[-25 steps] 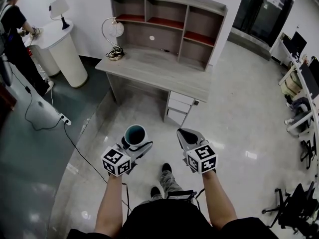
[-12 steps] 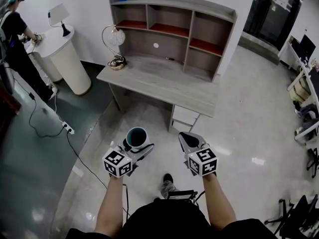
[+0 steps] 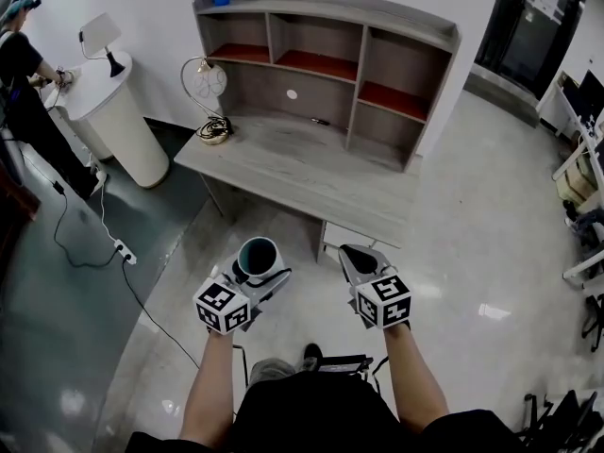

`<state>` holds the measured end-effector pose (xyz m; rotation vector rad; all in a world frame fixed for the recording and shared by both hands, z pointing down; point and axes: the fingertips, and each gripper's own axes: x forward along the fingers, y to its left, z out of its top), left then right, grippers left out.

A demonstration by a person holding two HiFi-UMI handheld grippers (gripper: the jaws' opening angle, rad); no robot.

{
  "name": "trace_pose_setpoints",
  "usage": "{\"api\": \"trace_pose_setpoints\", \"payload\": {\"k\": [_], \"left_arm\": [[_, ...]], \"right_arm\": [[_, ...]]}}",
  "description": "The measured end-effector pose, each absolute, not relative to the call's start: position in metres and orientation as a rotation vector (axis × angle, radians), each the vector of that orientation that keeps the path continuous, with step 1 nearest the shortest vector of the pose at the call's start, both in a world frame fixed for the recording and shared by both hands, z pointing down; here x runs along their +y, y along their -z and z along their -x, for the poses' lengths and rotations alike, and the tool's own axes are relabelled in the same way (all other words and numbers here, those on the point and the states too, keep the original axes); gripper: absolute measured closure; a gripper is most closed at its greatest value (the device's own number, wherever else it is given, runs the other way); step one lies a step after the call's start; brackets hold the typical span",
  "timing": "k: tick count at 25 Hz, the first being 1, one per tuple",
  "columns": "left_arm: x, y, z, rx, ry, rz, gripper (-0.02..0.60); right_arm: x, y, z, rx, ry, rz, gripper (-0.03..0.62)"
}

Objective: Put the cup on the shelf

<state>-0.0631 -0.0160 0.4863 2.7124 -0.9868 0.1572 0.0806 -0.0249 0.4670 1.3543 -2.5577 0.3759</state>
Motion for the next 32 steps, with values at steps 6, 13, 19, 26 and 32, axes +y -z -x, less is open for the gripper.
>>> {"api": "trace_pose_setpoints", "payload": {"k": [6,13,19,26,32], "left_arm": [[-0.051,-0.496,0.058,-1.002,-0.161,-2.689,0.210],[-0.100,-0.502,0.062,-1.016,-0.144,-2.679,0.210],[-0.158,-0.502,0.072,-0.978,-0.119,-2.700,0.212],[-0.235,-0.506,0.091,-0.886,-0.133,-2.702,0.212],[-0.302,-0.500,0.121,-0.835,-0.135,-2.720,0.211]], "right_arm": [[-0.061,-0.473,-0.089,-2.553,-0.392,-1.340,0.582],[-0.106,-0.479,-0.083,-2.545,-0.382,-1.332,0.582],[-0.160,-0.479,-0.080,-2.516,-0.380,-1.391,0.582],[-0.231,-0.479,-0.056,-2.465,-0.407,-1.443,0.582],[-0.295,-0.473,-0.026,-2.431,-0.404,-1.481,0.582]]}}
